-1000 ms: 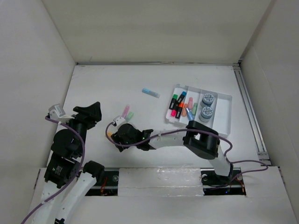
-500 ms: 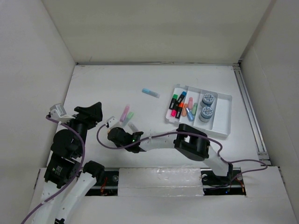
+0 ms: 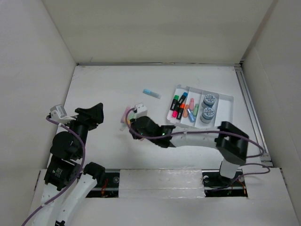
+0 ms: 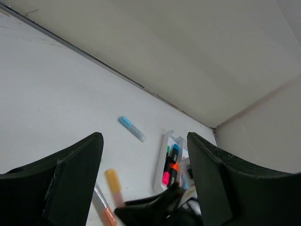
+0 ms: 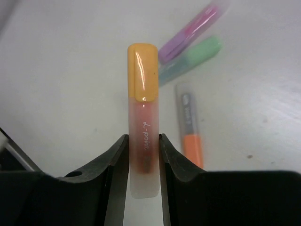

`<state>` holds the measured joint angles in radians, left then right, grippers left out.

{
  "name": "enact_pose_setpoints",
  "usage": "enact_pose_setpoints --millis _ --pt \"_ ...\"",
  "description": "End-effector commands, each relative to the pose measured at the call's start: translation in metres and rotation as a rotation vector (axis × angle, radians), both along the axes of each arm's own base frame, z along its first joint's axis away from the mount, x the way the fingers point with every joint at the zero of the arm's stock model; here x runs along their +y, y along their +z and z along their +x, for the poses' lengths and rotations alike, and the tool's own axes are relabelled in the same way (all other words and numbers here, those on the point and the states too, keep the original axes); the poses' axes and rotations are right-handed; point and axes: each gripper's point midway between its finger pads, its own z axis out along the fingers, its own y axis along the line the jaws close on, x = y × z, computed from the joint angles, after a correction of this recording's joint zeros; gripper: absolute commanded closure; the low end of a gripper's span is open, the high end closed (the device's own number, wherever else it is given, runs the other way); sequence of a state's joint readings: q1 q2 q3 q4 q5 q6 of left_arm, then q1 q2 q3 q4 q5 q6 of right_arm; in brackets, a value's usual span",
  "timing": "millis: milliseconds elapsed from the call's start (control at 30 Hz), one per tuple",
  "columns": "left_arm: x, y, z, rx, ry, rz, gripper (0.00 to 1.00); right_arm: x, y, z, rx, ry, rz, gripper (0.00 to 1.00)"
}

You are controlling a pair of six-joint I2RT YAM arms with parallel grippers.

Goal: Organize the desk

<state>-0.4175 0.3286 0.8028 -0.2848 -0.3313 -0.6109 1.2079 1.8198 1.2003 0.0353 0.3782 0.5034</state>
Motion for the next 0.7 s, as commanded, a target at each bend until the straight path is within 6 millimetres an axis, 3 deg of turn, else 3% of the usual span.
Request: enact_pose_setpoints --millis 0,33,67,100,133,167,200,233,267,300,333,400,433,467,500,533,567,667 --pt "-0.002 0.014 -0.003 -0.057 -0.021 -0.004 0.32 -0.027 0.089 0.043 -0.037 -0.148 0.339 0.99" --pt "-0.003 0.015 -0.003 -0.059 -0.024 -0.005 0.32 -0.047 0.078 0.047 -0.009 -0.2 0.349 0.99" --pt "-0.004 0.015 -0.003 -0.06 -0.029 -0.004 0.32 -0.062 0.083 0.054 -0.01 -0.238 0.38 0.99" --pt "-0.004 0.015 -0.003 -0.059 -0.029 -0.001 0.32 -0.082 0.108 0.061 -0.032 -0.278 0.454 0.99" --pt "-0.005 0.015 -0.003 -0.061 -0.036 -0.001 0.32 -0.112 0.112 0.083 -0.032 -0.382 0.499 0.99" --pt "-0.006 0.015 -0.003 -0.062 -0.038 0.0 0.32 -0.138 0.096 0.088 -0.016 -0.439 0.494 0.99" --pt "-0.006 0.015 -0.003 -0.063 -0.039 0.003 0.32 -0.163 0.117 0.093 -0.036 -0.486 0.568 0.99" --pt "-0.006 0.015 -0.003 -0.063 -0.04 0.003 0.32 -0.2 0.121 0.112 -0.04 -0.588 0.623 0.99" --pt "-0.007 0.015 -0.003 -0.064 -0.045 0.003 0.32 -0.249 0.106 0.119 -0.032 -0.707 0.656 0.97" --pt "-0.007 0.015 -0.003 -0.066 -0.045 0.002 0.32 -0.25 0.106 0.119 -0.032 -0.708 0.656 0.97" --pt "-0.008 0.015 -0.002 -0.066 -0.051 0.004 0.32 -0.29 0.121 0.128 -0.072 -0.799 0.725 0.95" --pt "-0.009 0.015 -0.002 -0.065 -0.054 0.006 0.32 -0.33 0.105 0.13 -0.068 -0.902 0.72 0.95" --pt "-0.01 0.015 -0.001 -0.064 -0.057 0.007 0.32 -0.345 0.107 0.129 -0.071 -0.935 0.743 0.95" --pt "-0.01 0.015 -0.001 -0.064 -0.059 0.007 0.32 -0.374 0.105 0.135 -0.092 -1.012 0.747 0.96" --pt "-0.01 0.015 -0.001 -0.064 -0.06 0.007 0.32 -0.389 0.094 0.133 -0.081 -1.058 0.739 0.96" --pt "-0.011 0.014 -0.001 -0.064 -0.062 0.007 0.32 -0.4 0.095 0.133 -0.088 -1.077 0.758 0.96" --pt "-0.011 0.014 -0.001 -0.061 -0.062 0.009 0.32 -0.426 0.093 0.135 -0.109 -1.142 0.766 0.96" --pt "-0.012 0.015 -0.001 -0.064 -0.065 0.009 0.32 -0.443 0.082 0.136 -0.076 -1.14 0.798 0.96"
